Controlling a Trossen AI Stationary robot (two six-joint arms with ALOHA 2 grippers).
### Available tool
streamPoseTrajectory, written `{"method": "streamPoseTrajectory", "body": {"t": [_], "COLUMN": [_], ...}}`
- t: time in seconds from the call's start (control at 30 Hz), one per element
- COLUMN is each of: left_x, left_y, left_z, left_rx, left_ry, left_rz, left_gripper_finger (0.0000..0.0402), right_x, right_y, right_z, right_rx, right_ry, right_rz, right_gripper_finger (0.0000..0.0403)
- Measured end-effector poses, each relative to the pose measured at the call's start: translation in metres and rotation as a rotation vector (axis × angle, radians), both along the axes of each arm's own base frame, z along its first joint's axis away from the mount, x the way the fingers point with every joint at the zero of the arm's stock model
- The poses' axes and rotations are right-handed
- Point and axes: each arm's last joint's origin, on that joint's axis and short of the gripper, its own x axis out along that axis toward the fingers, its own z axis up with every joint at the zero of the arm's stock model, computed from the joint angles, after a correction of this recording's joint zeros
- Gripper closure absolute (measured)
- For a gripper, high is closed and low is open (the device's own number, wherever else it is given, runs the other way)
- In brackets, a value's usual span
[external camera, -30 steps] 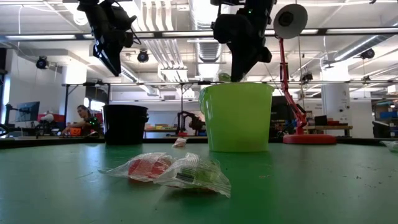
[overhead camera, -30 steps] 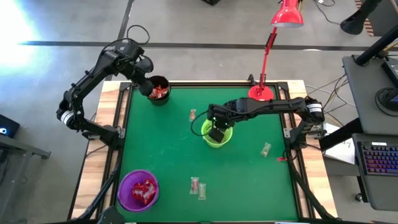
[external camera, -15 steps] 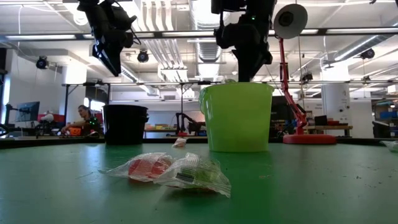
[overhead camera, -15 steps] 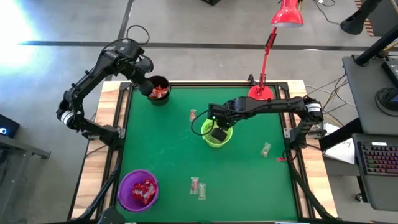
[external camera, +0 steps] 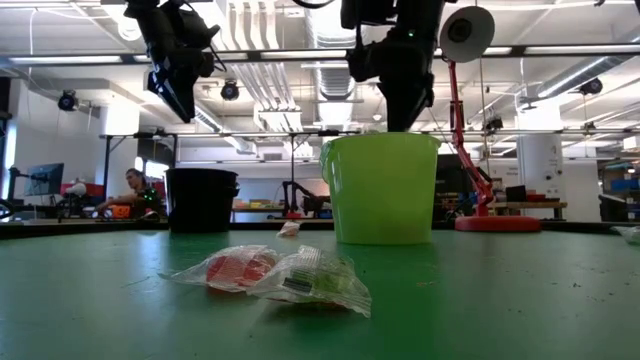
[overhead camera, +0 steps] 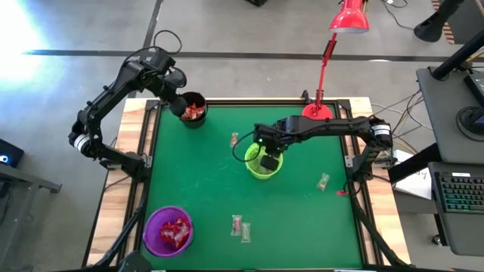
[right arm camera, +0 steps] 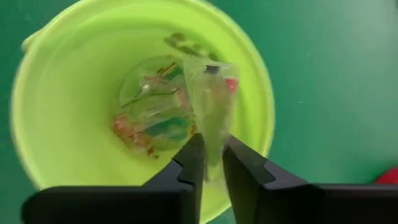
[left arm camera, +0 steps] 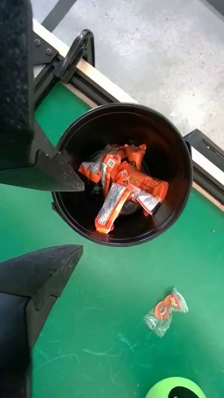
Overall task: Sort candy
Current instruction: Put the green gummy into the green bucket, then put the orange gummy into the green bucket
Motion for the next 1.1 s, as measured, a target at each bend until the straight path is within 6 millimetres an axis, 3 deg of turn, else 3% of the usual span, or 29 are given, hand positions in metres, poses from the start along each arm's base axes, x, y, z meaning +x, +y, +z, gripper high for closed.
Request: {"method": "streamPoseTrajectory", "body": {"t": [0.33, 0.5, 0.77, 1.1], "left_x": [0.0, 0.002, 0.007, 0.016], "left_y": [0.0, 0.003, 0.011, 0.018], "left_z": [0.0, 0.002, -0.001, -0.016], "left_rx": [0.002, 0.032, 0.043, -0.079], "left_ry": [-0.001, -0.022, -0.056, -0.058], "left_rz": [0.0, 0.0, 0.047, 0.069], "left_gripper_finger": [0.0269, 0.0269, 0.0269, 0.0269], "right_x": [-0.002, -0.003, -0.01, -0.02], "right_y": [-0.008, -0.017, -0.055, -0.097], "right_z": [0.0, 0.001, 0.006, 0.017], "right_rx": [-0.028, -0.147, -0.299, -0.312], "right_ry": [0.016, 0.037, 0.062, 0.01], "right_rz": [0.044, 0.063, -0.041, -0.197], "right_gripper_finger": [0.0276, 0.0256, 0.0252, 0.0263]}}
